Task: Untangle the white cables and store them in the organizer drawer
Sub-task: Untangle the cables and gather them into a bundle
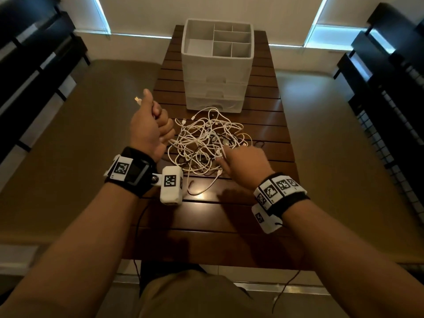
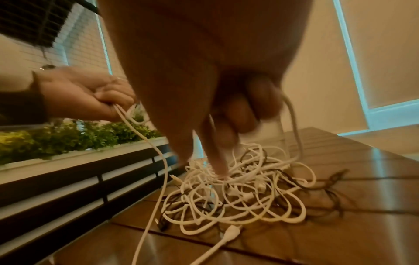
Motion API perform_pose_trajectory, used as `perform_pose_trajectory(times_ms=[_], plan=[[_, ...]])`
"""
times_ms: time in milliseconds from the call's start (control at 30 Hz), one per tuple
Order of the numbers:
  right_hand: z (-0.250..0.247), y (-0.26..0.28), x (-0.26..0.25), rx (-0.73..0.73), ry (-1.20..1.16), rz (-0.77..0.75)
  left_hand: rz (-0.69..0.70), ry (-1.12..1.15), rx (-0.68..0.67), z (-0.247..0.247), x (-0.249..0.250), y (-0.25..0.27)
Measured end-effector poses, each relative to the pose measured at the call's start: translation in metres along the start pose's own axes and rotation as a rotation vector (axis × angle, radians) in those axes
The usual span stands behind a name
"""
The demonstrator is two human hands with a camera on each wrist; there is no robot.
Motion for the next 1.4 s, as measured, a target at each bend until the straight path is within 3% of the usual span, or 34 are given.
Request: perform_pose_trajectory(times_ms=[67,100,133,200,267,300,367,467,567,633,767,900,967,1033,1100,1200,1300,1400], plan=[[0.045,0.009,-0.002,-0.419,-0.168,-0.037,0.006,-0.040,-0.011,0.001,-0.003,-0.003],[0.057,0.016,-0.006,-0.530,-0.355,-0.033,0.014,-0.069,-0.018,0.002,-0.003,-0.003],[0.058,0.018,-0.009,-0.526,-0.531,-0.026,0.023,-0.093,-0.025,0.003,-0.002,-0.004],[0.048,0.010,0.002,-0.292,-0.743,0.074,0.034,-0.113,-0.029,0.002,-0.001,-0.004],[0.045,0.004,0.042,-0.005,-0.736,0.338,0.044,-0.110,-0.024,0.000,0.000,-0.004],[0.051,0.007,0.062,0.039,-0.669,0.493,0.049,-0.109,-0.029,0.000,0.000,-0.004],[0.081,0.013,0.082,-0.118,-0.547,0.672,0.046,-0.113,-0.038,0.002,-0.002,-0.003],[0.114,0.017,0.057,-0.420,-0.606,0.554,0.014,-0.136,-0.034,0.007,-0.009,-0.001],[0.119,0.019,0.039,-0.491,-0.714,0.520,-0.038,-0.132,-0.067,0.013,-0.017,0.000],[0.113,0.017,0.038,-0.421,-0.752,0.530,-0.061,-0.143,-0.073,0.014,-0.019,0.000],[0.073,0.013,0.060,0.022,-0.810,0.601,-0.038,-0.261,-0.067,0.007,-0.015,0.001],[0.046,0.023,0.083,0.278,-0.811,0.643,-0.040,-0.308,-0.144,0.009,-0.022,-0.001],[0.031,0.027,0.096,0.440,-0.958,0.666,-0.021,-0.286,-0.151,0.011,-0.022,-0.002],[0.028,0.018,0.088,0.322,-1.055,0.560,-0.040,-0.242,-0.140,0.013,-0.025,-0.001],[0.028,0.011,0.077,0.179,-0.937,0.435,-0.100,-0.215,-0.151,0.020,-0.033,0.003],[0.021,0.016,0.095,0.296,-0.810,0.506,-0.171,-0.254,-0.162,0.025,-0.043,0.007],[0.013,0.014,0.102,0.307,-0.608,0.485,-0.187,-0.364,-0.201,0.024,-0.048,0.010],[-0.019,0.030,0.118,0.595,-0.600,0.583,-0.185,-0.349,-0.201,0.022,-0.049,0.009]])
Point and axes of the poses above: each hand's wrist, its own y-axis away from the middle knuckle, its own z-axis out of the palm, x = y × z, the point moved 9 cm from there along -y, towards the middle knuckle, and after that the axes turned 9 degrees about y, right-handed, at the moved point
